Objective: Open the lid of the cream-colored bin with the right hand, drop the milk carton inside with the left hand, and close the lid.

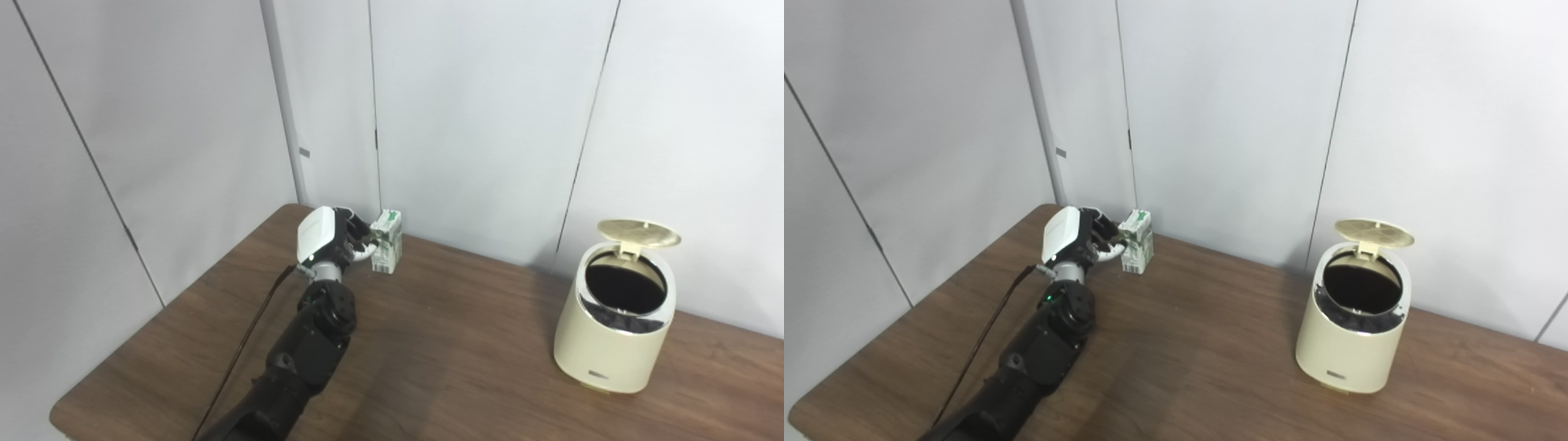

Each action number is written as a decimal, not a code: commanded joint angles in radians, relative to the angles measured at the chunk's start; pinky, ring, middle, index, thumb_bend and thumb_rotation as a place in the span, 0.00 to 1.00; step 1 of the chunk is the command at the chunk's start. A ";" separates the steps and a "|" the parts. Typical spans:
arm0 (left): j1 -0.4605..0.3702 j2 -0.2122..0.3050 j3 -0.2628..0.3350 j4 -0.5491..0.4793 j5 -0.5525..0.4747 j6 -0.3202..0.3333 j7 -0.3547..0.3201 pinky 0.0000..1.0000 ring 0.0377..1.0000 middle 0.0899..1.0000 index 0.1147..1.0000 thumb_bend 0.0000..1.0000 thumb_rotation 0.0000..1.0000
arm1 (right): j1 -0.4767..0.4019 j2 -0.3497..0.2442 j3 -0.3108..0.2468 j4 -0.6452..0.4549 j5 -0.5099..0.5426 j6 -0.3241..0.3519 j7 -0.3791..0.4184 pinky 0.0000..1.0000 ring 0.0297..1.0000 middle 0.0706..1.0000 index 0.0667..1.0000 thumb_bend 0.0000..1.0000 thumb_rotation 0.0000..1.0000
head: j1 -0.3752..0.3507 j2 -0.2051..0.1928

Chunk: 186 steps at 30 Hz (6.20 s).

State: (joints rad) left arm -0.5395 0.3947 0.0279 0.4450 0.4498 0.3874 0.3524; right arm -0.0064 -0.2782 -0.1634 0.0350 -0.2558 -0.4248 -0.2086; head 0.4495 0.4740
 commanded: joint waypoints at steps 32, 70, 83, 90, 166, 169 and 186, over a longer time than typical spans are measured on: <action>-0.139 0.203 -0.024 -0.126 0.245 0.081 -0.649 0.70 0.87 0.93 0.94 1.00 0.20 | 0.080 0.000 -0.017 -0.033 -0.011 0.004 0.012 0.47 0.59 0.61 0.58 0.47 0.74 | -0.045 -0.012; -0.243 0.177 -0.114 0.226 -0.025 -0.208 -0.424 0.62 0.73 0.81 0.85 0.92 0.08 | 0.144 -0.097 -0.085 0.035 -0.107 0.052 -0.005 0.37 0.51 0.58 0.57 0.49 0.82 | -0.131 -0.046; -0.245 0.149 -0.108 0.230 -0.019 -0.200 -0.275 0.49 0.57 0.59 0.62 0.84 0.12 | 0.137 -0.092 -0.077 0.050 -0.119 0.037 -0.017 0.37 0.51 0.58 0.57 0.51 0.79 | -0.134 -0.053; -0.251 0.155 -0.117 0.221 -0.007 -0.179 -0.280 0.49 0.56 0.59 0.60 0.84 0.15 | 0.138 -0.090 -0.074 0.043 -0.116 0.045 -0.012 0.37 0.51 0.59 0.57 0.51 0.78 | -0.133 -0.051; -0.103 0.079 -0.054 -0.467 -0.082 -0.223 -0.353 0.33 0.39 0.42 0.45 0.51 0.00 | 0.005 0.081 0.054 0.035 -0.212 0.123 -0.076 0.14 0.20 0.55 0.58 0.35 0.72 | -0.194 -0.117; -0.085 0.051 -0.049 -0.534 -0.085 -0.231 -0.355 0.34 0.41 0.43 0.43 0.50 0.00 | -0.006 0.091 0.065 0.036 -0.221 0.134 -0.081 0.11 0.17 0.54 0.59 0.33 0.70 | -0.215 -0.126; -0.031 -0.086 -0.088 -0.717 -0.116 -0.379 -0.399 0.36 0.43 0.42 0.42 0.50 0.00 | -0.050 0.141 0.102 0.031 -0.229 0.215 -0.097 0.30 0.46 0.56 0.59 0.15 0.19 | -0.273 -0.147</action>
State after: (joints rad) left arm -0.5352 0.3029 -0.0699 -0.2360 0.3433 0.0531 -0.0558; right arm -0.0769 -0.1933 -0.0867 0.0422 -0.4846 -0.2117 -0.2834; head 0.1749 0.3283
